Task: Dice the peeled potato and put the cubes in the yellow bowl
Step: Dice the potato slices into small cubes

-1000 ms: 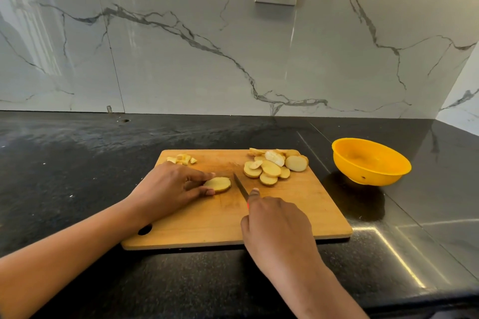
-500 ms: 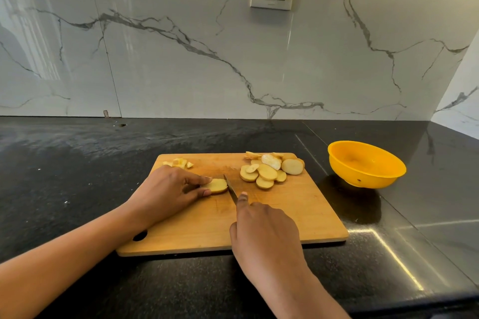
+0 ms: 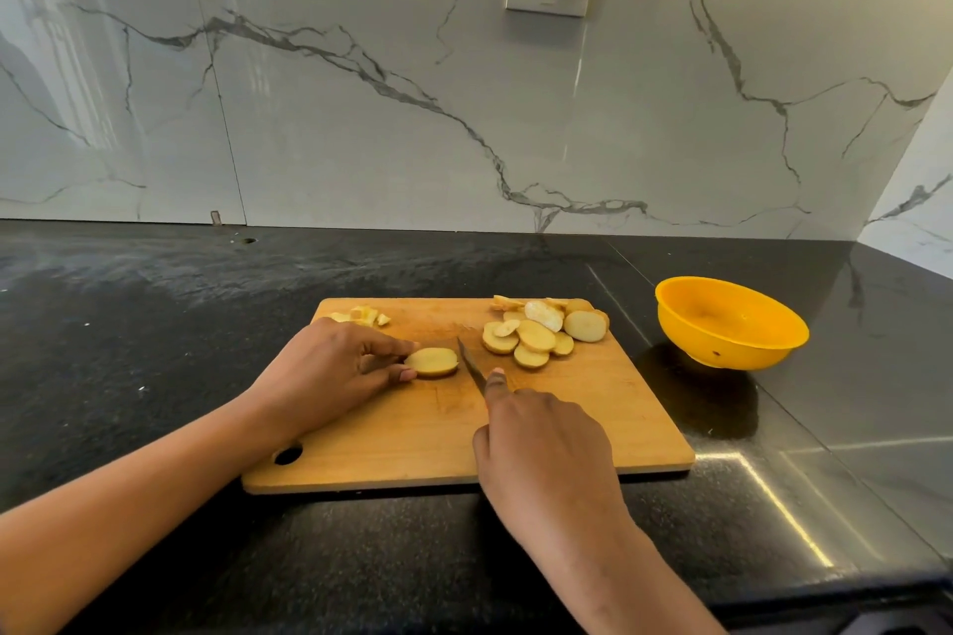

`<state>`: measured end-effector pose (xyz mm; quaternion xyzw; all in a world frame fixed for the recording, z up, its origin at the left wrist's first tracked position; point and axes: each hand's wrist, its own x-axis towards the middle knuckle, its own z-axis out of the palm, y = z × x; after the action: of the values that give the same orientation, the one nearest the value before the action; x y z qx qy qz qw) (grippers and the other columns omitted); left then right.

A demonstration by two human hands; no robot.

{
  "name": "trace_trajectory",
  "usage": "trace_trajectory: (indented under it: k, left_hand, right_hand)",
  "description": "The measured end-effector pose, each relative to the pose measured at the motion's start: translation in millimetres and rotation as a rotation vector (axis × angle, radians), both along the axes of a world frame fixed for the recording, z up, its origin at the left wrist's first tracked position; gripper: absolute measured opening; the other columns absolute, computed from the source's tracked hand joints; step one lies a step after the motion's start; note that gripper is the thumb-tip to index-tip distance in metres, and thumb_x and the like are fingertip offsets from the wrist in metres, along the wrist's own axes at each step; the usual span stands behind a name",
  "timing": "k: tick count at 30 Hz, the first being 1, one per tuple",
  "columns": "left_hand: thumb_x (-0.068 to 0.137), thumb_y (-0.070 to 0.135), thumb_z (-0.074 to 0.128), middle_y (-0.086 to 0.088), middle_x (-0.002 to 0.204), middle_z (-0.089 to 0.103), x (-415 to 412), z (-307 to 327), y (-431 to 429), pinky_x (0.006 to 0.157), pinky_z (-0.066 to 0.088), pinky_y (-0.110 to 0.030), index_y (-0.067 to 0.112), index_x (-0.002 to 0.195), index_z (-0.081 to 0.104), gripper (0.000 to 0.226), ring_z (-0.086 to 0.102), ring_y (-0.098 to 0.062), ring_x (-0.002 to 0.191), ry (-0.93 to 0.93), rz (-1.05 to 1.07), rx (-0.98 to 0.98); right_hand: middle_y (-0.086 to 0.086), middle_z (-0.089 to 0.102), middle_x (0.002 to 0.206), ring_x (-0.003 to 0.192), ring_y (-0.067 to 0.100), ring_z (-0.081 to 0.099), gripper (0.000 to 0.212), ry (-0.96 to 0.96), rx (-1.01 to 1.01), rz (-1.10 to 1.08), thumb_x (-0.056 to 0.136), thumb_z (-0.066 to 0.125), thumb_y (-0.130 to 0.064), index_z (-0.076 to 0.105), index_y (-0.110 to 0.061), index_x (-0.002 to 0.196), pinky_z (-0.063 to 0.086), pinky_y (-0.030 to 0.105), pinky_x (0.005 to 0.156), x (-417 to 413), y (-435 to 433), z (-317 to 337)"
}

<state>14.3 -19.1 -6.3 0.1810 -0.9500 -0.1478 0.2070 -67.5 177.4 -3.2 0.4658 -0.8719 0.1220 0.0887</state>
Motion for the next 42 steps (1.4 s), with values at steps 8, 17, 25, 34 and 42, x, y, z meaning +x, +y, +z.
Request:
trace_trajectory:
  k: [8,17,25,34,42]
  left_hand:
    - [0.068,0.080,0.046,0.007,0.105,0.071,-4.5,-1.1,-2.0,0.083,0.053,-0.030,0.034,0.116,0.065,0.069,0.064,-0.006,0.094,-0.005,-0.032,-0.054]
    - [0.079,0.070,0.042,0.013,0.107,0.069,-11.8,-1.5,-1.9,0.091,0.051,-0.024,0.027,0.107,0.070,0.059,0.063,0.001,0.101,-0.002,-0.196,-0.084]
    - [0.085,0.037,0.065,0.010,0.106,0.069,-15.2,-5.2,-0.9,0.090,0.052,-0.024,0.022,0.105,0.071,0.026,0.064,0.000,0.098,0.034,-0.210,-0.140]
    - [0.086,0.037,0.065,0.007,0.103,0.070,-17.7,-6.6,-3.8,0.079,0.058,-0.031,0.019,0.103,0.072,0.026,0.068,-0.008,0.093,0.057,-0.250,-0.221]
    - [0.093,0.062,0.020,0.011,0.100,0.071,-14.0,-6.1,-10.0,0.069,0.059,-0.027,0.023,0.100,0.073,0.067,0.068,-0.004,0.086,0.078,-0.377,-0.321]
  right_hand:
    - [-0.002,0.059,0.117,0.100,0.018,0.057,0.052,0.003,-0.043,0.002,0.102,0.032,-0.031,0.021,-0.020,0.151,0.039,0.028,0.069,-5.1,2.8,1.9]
    - [-0.003,0.058,0.118,0.098,0.016,0.057,0.054,-0.001,-0.074,0.062,0.102,0.032,-0.031,0.015,-0.021,0.152,0.042,0.028,0.072,5.4,6.2,1.8]
    - [0.000,0.057,0.118,0.101,0.019,0.055,0.054,-0.001,-0.011,0.070,0.103,0.031,-0.030,0.013,-0.020,0.152,0.036,0.027,0.070,6.5,1.9,-2.5]
    - [0.001,0.055,0.121,0.103,0.020,0.055,0.054,0.025,0.021,0.067,0.103,0.032,-0.024,0.012,-0.019,0.153,0.037,0.028,0.072,6.4,-7.4,-6.9]
    - [0.008,0.056,0.117,0.100,0.024,0.055,0.054,0.016,0.149,0.089,0.102,0.035,-0.011,0.014,-0.008,0.152,0.020,0.023,0.047,6.2,-23.5,2.8]
